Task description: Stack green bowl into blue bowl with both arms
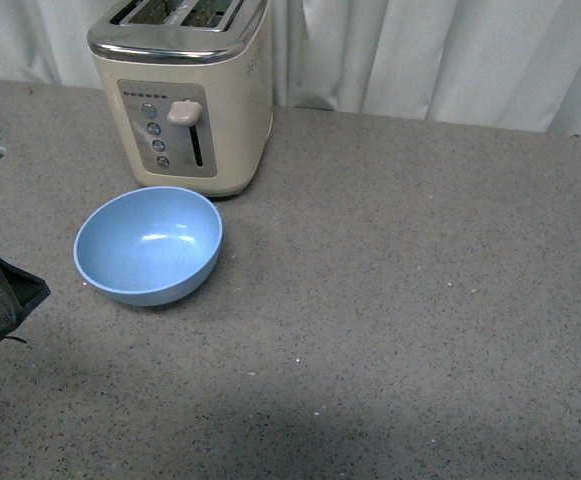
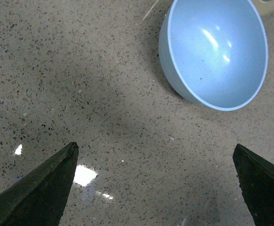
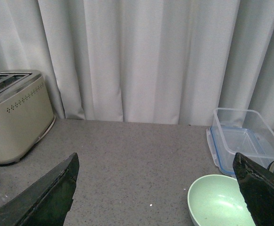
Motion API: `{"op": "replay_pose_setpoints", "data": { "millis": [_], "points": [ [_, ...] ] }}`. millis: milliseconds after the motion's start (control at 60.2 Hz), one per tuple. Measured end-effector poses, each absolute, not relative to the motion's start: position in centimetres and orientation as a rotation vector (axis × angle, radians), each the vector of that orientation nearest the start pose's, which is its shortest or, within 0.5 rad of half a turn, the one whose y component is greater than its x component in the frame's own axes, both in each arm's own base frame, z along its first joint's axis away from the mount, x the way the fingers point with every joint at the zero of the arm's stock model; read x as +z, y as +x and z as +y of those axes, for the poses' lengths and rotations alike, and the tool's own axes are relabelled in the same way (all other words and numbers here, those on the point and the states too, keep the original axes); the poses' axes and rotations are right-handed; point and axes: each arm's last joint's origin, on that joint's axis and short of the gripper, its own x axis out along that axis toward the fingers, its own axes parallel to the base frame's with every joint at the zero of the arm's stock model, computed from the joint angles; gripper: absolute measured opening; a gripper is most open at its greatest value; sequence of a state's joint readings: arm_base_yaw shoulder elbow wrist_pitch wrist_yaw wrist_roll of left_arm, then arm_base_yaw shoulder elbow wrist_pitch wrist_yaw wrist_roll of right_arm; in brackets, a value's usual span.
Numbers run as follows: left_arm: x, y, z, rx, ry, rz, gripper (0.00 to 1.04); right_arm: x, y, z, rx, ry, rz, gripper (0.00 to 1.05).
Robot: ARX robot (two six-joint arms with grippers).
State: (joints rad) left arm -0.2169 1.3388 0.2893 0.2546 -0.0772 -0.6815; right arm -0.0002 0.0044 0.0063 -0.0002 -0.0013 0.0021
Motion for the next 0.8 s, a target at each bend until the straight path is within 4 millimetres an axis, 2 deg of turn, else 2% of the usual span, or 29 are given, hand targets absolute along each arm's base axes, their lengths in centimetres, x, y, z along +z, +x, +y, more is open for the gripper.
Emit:
{"op": "replay_pose_setpoints", "data": {
  "millis": [465,798],
  "points": [
    [10.4,23.9,-5.5,0.162,-0.495,0.810,0.98,16.5,9.8,0.0,0.001,0.002,-0.002,0.96],
    [9.6,26.1,-6.6,0.155,-0.449,0.827,0.98,16.5,9.8,0.0,0.001,0.002,-0.002,0.96]
  ]
}}
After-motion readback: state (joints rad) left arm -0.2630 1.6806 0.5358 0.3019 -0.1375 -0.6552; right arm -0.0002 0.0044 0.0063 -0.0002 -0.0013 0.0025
